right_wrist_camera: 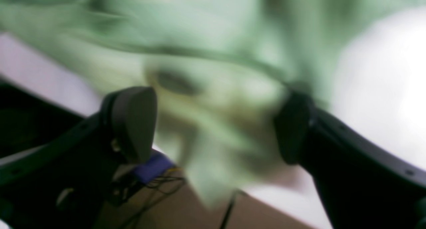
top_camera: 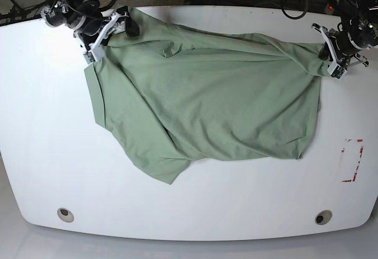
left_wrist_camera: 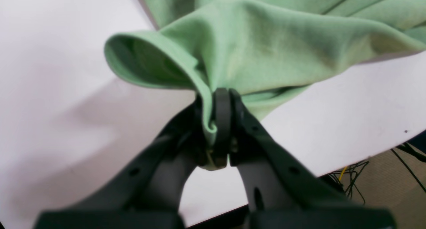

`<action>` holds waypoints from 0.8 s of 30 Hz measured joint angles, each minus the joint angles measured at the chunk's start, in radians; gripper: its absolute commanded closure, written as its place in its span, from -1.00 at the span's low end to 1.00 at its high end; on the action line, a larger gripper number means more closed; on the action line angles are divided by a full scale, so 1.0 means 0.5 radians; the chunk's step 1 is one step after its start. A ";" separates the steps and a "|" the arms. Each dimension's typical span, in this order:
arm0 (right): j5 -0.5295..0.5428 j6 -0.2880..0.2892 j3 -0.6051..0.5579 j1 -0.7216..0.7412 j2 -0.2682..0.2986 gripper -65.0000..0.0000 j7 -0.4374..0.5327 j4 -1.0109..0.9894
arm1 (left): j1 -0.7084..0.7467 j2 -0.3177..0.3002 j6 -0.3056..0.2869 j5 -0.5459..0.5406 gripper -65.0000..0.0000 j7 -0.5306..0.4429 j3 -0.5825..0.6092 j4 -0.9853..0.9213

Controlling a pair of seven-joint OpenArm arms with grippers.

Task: Fold the T-shirt properly
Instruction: 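Lay the green shirt down, sliding both grippers back along its edge, then lift the shirt with both grippers and swing it across the table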

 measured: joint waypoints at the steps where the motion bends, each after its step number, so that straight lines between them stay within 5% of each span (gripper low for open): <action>1: 0.003 0.002 -0.019 0.000 -0.008 -0.32 0.005 0.013 | 0.000 0.000 0.000 0.000 1.00 0.000 0.000 0.000; 8: -0.002 -0.001 -0.060 -0.005 -0.056 0.24 0.004 0.066 | 0.001 -0.004 0.000 0.000 1.00 -0.001 0.002 0.000; 13: -0.002 0.000 -0.060 -0.015 -0.066 0.99 -0.014 0.068 | 0.000 -0.005 0.000 0.000 1.00 -0.001 0.002 0.000; 24: 0.159 -0.001 -0.056 -0.086 -0.049 1.00 -0.010 0.105 | -0.114 0.063 0.003 0.031 1.00 0.018 -0.003 0.018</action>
